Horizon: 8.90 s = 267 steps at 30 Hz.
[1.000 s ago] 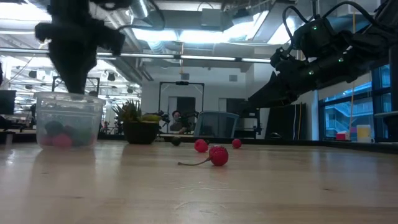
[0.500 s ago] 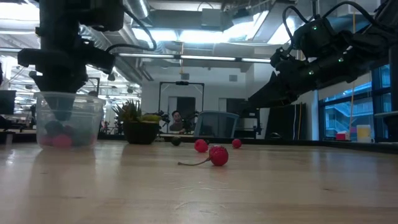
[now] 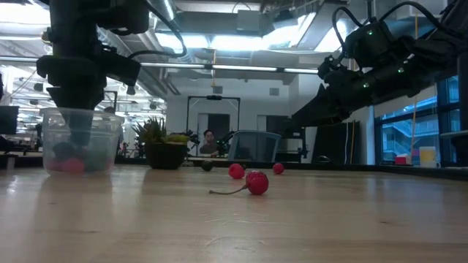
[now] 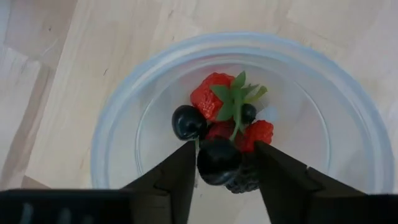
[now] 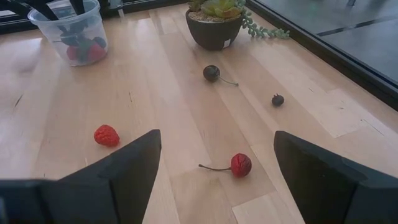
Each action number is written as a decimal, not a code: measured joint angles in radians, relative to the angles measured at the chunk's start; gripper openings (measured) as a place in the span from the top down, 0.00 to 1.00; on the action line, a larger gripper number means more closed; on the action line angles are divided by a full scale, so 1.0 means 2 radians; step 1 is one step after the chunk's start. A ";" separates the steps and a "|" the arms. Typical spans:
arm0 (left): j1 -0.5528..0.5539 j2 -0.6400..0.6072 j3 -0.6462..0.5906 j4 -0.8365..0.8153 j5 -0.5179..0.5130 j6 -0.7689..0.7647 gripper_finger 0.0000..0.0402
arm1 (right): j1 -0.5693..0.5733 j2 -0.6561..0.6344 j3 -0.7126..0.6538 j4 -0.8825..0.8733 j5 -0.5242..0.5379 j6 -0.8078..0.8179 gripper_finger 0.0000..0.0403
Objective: Pick and placing Produce into tupperware
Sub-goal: Put the black cherry into the transparent container, then put the red raspberry into the transparent container, then put the blueberry into the transparent container
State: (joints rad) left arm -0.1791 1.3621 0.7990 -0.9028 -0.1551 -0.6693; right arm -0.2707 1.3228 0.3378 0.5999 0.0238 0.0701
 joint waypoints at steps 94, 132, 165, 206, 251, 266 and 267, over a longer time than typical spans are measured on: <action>-0.009 -0.671 -0.291 0.244 -0.098 0.326 0.47 | 0.133 0.319 0.338 -0.224 0.015 -0.013 0.73; -0.009 -0.671 -0.291 0.242 -0.098 0.327 0.47 | 0.146 0.504 0.793 -0.341 -0.109 -0.159 0.73; -0.009 -0.671 -0.291 0.242 -0.098 0.327 0.47 | 0.139 0.565 0.839 -0.366 -0.051 -0.168 0.67; -0.009 -0.671 -0.291 0.234 -0.096 0.312 0.47 | 0.100 0.450 0.838 -0.684 -0.053 -0.168 0.59; -0.009 -0.671 -0.291 0.230 -0.094 0.308 0.47 | -0.103 0.426 0.692 -0.685 -0.022 -0.260 0.51; -0.009 -0.671 -0.291 0.230 -0.094 0.308 0.47 | -0.103 0.426 0.687 -0.648 -0.021 -0.289 0.28; -0.009 -0.671 -0.291 0.230 -0.094 0.308 0.47 | -0.103 0.426 0.687 -0.648 -0.022 -0.289 0.28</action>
State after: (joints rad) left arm -0.1970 0.0196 0.2169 -0.4419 -0.3428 -0.0525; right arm -0.4759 2.1757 1.7115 -0.6965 -0.0193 -0.5081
